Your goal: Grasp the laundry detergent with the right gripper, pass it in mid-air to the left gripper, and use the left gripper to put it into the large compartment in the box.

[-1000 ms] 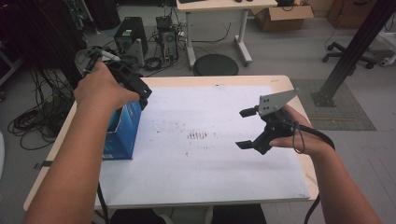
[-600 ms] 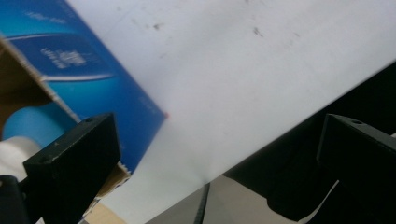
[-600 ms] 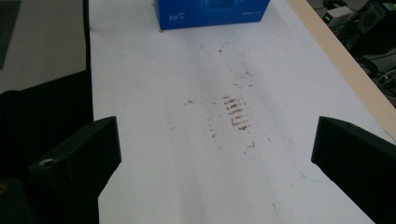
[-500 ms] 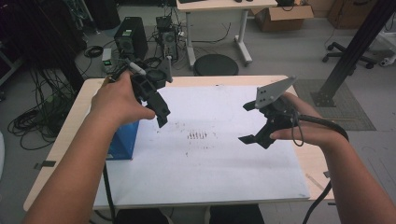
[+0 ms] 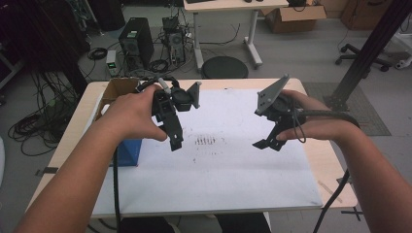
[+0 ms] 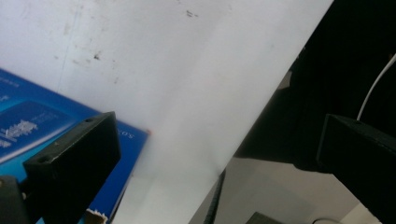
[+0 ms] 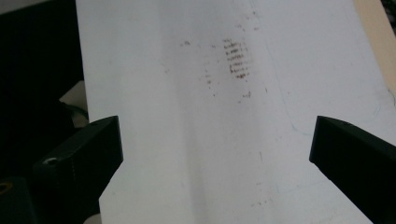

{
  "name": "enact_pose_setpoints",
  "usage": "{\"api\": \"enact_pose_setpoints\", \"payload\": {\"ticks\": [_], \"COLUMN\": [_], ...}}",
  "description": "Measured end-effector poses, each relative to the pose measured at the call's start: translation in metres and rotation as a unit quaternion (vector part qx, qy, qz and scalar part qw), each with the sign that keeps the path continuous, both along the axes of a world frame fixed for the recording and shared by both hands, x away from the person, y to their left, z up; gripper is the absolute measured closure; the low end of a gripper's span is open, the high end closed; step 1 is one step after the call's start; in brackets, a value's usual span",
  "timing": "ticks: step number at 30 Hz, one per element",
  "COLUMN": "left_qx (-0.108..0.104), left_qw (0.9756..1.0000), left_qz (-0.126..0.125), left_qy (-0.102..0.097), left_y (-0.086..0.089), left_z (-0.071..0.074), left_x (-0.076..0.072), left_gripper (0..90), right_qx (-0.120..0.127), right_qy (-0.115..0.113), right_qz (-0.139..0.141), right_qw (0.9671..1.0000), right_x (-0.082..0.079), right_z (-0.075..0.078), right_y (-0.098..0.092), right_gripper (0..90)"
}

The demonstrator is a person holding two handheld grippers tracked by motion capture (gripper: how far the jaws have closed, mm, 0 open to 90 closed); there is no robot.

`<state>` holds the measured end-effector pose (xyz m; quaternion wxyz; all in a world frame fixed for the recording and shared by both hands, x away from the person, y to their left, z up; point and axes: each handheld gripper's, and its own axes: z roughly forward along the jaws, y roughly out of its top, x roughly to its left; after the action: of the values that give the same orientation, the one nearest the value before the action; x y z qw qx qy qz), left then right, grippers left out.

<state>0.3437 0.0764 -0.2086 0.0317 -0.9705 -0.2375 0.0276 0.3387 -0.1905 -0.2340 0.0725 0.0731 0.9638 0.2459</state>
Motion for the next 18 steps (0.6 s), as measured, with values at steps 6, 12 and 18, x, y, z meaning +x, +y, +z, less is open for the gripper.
{"api": "enact_pose_setpoints", "payload": {"ticks": [6, 12, 18], "left_qx": [-0.006, -0.01, -0.013], "left_qw": [0.9996, 0.9989, 0.9984], "left_qz": [-0.024, -0.039, -0.047], "left_qy": [0.017, 0.025, 0.027], "left_y": [-0.003, -0.006, -0.007], "left_z": [-0.009, -0.014, -0.014], "left_x": [0.007, 0.013, 0.014], "left_gripper": [0.2, 0.2, 0.2], "right_qx": [-0.021, -0.034, -0.038], "right_qy": [0.014, 0.023, 0.027], "right_qz": [-0.008, -0.004, -0.004], "right_qw": [0.9996, 0.9992, 0.9989], "right_x": [0.019, 0.028, 0.031], "right_z": [-0.012, -0.021, -0.024], "right_y": [-0.004, -0.004, -0.003], "right_gripper": [3.2, 3.4, 3.4]}}
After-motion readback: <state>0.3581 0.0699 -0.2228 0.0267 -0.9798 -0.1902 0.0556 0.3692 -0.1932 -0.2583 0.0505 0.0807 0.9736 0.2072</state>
